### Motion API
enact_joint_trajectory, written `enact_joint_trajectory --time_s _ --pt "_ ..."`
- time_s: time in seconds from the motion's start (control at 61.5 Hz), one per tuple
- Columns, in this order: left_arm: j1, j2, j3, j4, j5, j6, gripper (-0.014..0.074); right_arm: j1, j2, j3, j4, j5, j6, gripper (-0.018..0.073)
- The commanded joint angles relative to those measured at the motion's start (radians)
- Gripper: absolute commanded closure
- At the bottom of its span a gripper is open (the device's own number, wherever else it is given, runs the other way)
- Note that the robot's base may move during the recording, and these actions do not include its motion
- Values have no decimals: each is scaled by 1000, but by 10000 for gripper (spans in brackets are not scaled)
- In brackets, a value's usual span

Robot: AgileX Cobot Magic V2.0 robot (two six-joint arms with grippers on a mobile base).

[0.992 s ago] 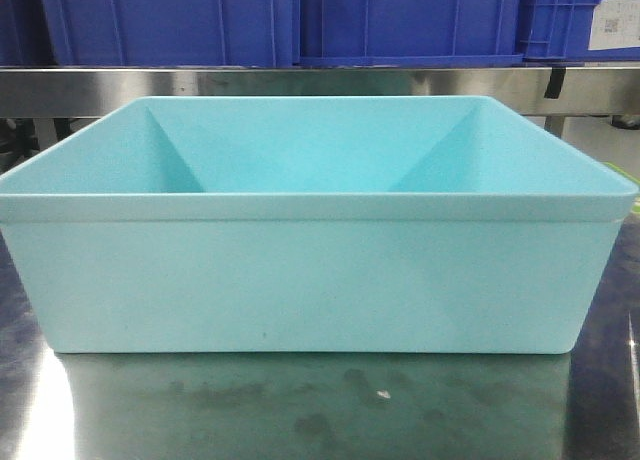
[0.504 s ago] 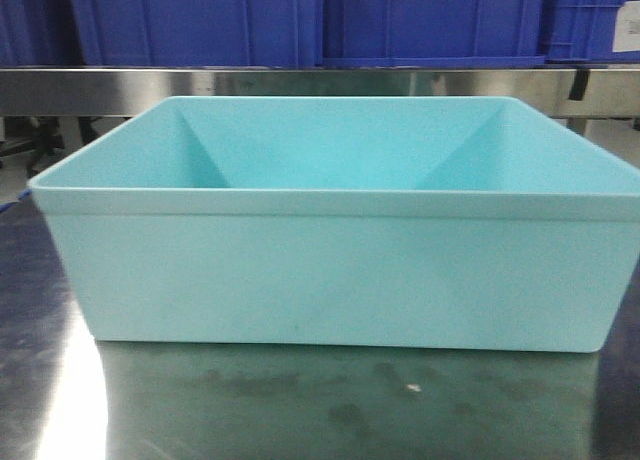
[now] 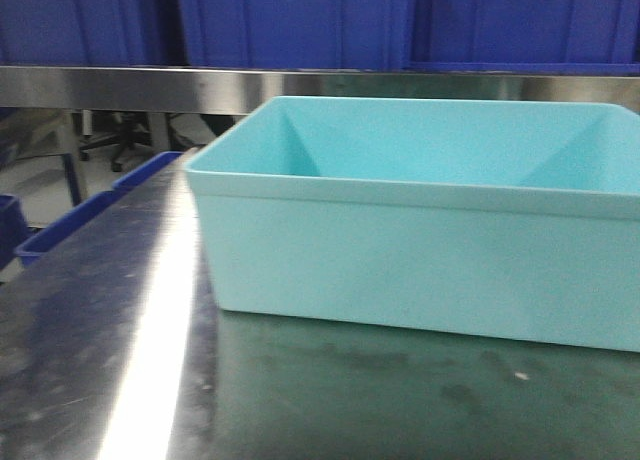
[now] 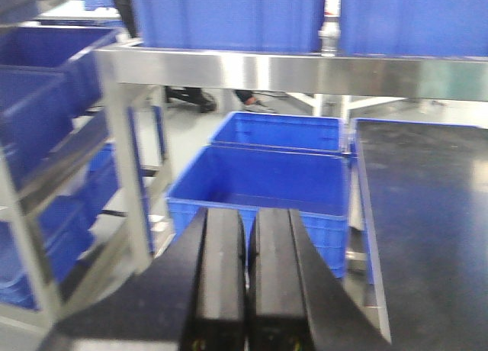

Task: Pick red cube and place on left shelf
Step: 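Drive the base away from the table holding the red cube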

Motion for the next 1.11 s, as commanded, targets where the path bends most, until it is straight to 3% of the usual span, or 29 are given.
enact_joint_trajectory --time_s 0.0,1.09 --pt "2 -17 23 -7 -86 -1 495 -2 4 -28 -14 -75 -9 358" --pt "2 -17 23 -7 -86 -1 495 -2 4 -28 -14 -75 -9 358"
